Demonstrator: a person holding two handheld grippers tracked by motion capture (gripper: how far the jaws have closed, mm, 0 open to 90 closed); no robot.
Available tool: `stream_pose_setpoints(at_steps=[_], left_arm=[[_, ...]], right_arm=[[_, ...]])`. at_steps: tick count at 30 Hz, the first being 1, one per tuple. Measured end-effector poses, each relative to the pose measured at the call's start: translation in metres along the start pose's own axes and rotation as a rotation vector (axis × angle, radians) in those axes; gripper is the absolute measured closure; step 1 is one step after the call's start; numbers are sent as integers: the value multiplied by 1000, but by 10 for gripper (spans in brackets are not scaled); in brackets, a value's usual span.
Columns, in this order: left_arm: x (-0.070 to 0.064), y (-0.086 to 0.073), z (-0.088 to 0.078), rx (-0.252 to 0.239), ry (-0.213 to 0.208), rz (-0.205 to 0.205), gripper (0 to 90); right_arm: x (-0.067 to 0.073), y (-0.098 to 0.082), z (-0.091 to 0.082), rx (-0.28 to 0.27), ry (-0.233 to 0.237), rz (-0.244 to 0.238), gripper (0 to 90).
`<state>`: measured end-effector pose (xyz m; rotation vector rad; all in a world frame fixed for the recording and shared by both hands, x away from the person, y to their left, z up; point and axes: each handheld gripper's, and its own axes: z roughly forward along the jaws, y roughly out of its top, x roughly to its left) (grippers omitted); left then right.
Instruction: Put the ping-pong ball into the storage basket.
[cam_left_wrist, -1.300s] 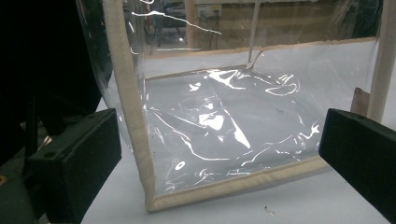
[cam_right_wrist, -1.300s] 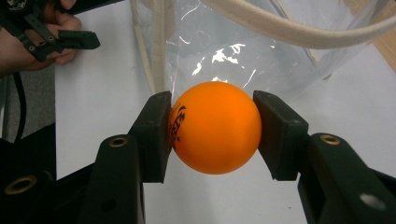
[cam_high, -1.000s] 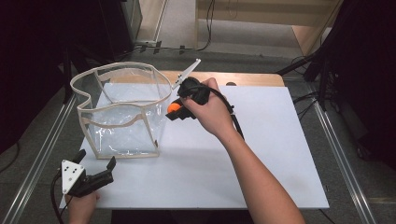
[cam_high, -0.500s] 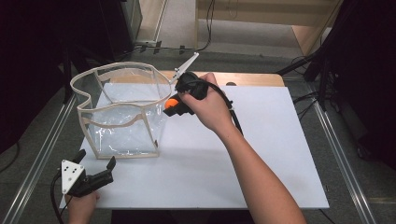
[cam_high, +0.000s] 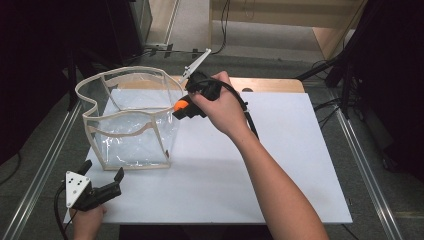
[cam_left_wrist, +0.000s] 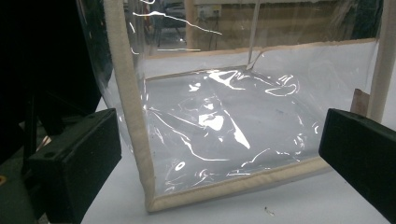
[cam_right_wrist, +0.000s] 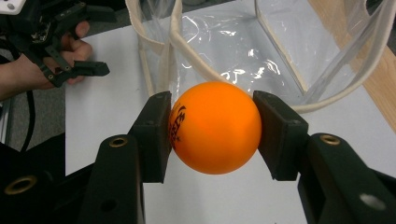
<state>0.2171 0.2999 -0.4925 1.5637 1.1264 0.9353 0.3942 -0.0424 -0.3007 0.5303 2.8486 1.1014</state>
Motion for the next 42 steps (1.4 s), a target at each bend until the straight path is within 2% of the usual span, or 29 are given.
stream_pose_setpoints(at_steps=[8, 27, 42], left_arm=[[0, 0, 0, 0, -1, 1, 0], [0, 0, 0, 2, -2, 4, 0], [0, 0, 0, -1, 2, 0, 0]], right_arm=[[-6, 5, -3, 4, -1, 13, 475], [-14, 17, -6, 1, -12, 10, 475], [-17, 28, -5, 6, -15, 14, 475]])
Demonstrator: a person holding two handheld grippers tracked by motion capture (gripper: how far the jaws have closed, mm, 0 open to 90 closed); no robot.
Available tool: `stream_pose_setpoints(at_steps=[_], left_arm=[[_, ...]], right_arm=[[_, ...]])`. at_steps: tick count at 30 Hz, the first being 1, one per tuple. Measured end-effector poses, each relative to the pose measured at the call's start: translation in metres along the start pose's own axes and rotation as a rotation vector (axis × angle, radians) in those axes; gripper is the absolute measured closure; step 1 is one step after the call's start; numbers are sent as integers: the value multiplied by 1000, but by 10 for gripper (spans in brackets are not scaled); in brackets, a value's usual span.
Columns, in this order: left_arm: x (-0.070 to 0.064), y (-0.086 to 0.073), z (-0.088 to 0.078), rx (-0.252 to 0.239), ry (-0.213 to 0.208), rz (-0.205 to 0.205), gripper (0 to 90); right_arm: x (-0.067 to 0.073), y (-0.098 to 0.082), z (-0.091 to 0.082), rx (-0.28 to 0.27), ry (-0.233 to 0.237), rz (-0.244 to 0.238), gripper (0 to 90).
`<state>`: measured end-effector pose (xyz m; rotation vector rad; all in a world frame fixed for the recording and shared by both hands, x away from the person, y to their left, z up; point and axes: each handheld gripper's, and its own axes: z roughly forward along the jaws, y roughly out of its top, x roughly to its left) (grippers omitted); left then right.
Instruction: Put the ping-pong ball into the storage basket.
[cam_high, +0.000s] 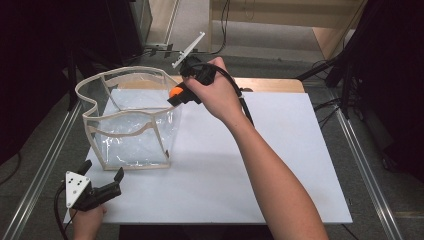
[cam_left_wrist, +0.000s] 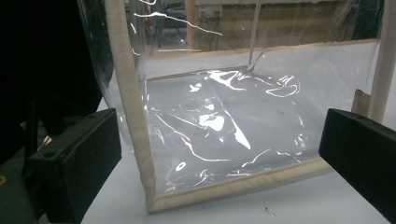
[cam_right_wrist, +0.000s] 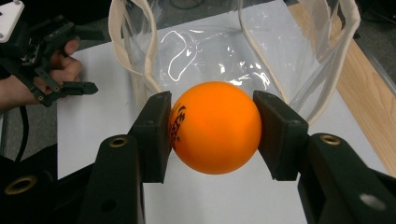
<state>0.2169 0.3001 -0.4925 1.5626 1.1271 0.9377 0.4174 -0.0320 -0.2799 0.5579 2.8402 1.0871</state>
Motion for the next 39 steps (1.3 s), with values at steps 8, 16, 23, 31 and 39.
stream_pose_setpoints(at_steps=[8, 16, 23, 31, 39], left_arm=[[0, 0, 0, 0, 1, 0, 0], [0, 0, 0, 0, 1, -1, 0], [0, 0, 0, 1, 0, 0, 0], [-1, 0, 0, -2, 0, 3, 0], [-1, 0, 0, -3, -1, 2, 0]], right_arm=[[-2, 4, 3, 8, -4, 1, 475], [-4, 7, 7, 13, -5, 1, 474], [-5, 8, 11, 14, -8, -3, 473], [-7, 8, 14, 22, -10, 11, 473], [-10, 8, 20, 30, -10, 18, 472]])
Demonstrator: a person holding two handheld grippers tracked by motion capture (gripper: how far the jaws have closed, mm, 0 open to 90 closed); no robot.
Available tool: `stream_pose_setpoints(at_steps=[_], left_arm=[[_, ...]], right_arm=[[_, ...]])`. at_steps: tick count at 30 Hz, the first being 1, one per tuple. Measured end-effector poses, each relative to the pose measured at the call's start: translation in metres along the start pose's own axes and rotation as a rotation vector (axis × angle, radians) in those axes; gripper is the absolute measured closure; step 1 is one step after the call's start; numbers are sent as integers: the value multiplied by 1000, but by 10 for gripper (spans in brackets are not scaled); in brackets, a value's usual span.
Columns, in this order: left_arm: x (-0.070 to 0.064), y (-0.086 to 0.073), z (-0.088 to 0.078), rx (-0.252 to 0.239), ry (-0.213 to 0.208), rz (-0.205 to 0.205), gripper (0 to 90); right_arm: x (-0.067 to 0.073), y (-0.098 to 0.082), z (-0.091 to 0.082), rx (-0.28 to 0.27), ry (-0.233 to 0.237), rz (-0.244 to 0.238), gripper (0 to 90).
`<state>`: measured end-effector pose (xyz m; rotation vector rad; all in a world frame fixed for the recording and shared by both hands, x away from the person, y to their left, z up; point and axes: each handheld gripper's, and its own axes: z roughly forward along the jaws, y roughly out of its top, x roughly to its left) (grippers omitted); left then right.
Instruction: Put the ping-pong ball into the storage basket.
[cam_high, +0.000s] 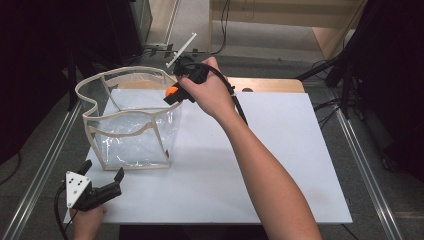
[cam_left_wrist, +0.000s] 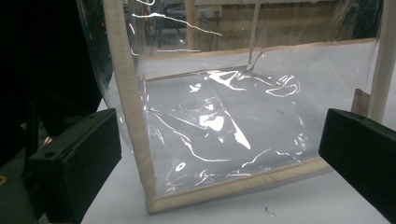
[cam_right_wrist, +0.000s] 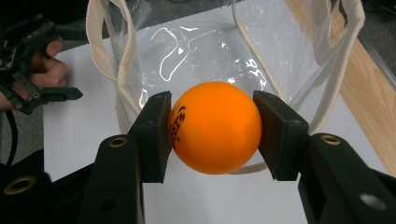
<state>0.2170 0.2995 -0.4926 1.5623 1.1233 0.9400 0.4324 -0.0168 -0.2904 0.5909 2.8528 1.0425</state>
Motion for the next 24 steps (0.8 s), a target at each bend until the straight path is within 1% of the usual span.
stream_pose_setpoints(at_steps=[2, 6, 7, 8, 14, 19, 23, 24], left_arm=[[0, 0, 0, -1, -1, -1, 0], [0, 0, 0, -1, -1, -2, 0], [0, 0, 0, -1, -1, -2, 0], [0, 0, 0, -1, -1, -1, 0], [0, 0, 0, -1, -2, -2, 0], [1, 0, 0, -1, 0, -4, 0], [1, 0, 0, 0, -1, -2, 0], [1, 0, 0, -1, 0, -3, 0]], right_arm=[[-1, 0, 2, -1, 1, -4, 471], [-1, 0, 4, 7, -1, 5, 470], [-2, 1, 5, 4, 1, -3, 470], [-2, 1, 6, 11, -3, 1, 469], [-2, 1, 9, 22, -1, 2, 445], [-1, 0, 7, 16, -12, 3, 390], [1, -3, 3, 24, -18, 2, 306], [2, -4, 2, 24, -27, 0, 283]])
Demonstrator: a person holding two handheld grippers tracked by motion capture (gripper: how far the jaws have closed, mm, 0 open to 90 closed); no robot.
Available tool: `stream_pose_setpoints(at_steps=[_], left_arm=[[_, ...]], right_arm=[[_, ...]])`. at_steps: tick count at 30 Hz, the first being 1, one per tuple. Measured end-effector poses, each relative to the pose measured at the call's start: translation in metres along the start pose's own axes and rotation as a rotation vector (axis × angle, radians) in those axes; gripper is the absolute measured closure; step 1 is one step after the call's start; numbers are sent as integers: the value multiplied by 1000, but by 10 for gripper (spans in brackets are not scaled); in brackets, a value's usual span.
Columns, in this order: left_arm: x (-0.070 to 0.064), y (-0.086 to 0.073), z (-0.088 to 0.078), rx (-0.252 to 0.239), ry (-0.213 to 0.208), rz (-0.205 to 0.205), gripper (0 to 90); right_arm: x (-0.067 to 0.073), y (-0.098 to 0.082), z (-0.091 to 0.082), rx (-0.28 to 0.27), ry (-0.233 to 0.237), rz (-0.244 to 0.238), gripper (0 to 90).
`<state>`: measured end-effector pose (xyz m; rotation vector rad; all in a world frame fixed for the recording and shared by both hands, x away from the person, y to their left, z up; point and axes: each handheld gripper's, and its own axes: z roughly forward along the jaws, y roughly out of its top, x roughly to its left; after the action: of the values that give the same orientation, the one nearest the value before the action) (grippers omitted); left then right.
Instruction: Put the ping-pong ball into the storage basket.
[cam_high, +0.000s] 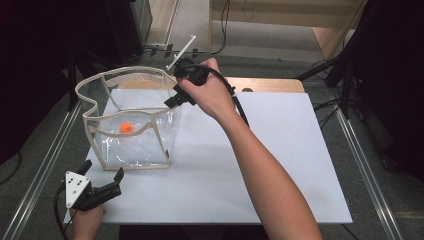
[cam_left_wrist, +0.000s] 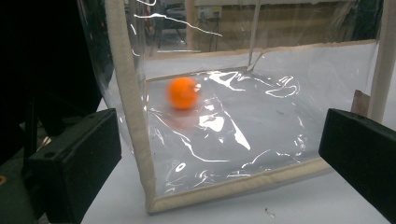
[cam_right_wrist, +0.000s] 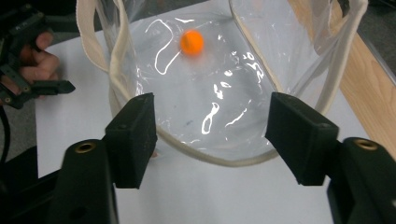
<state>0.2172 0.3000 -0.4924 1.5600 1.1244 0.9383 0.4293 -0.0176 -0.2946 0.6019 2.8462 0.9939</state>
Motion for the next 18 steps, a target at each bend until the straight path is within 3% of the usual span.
stream_pose_setpoints(at_steps=[10, 14, 16, 18], left_arm=[[0, 0, 0, 0, -1, 1, 0], [0, 0, 0, 0, -1, 1, 0], [0, 0, 0, -1, -1, 1, 0], [0, 0, 0, 0, 0, 1, 0]], right_arm=[[11, -13, -8, 1, -27, -10, 100], [14, -19, -11, -1, -38, -18, 73], [16, -23, -12, 0, -40, -13, 0], [17, -26, -12, 11, -42, -12, 0]])
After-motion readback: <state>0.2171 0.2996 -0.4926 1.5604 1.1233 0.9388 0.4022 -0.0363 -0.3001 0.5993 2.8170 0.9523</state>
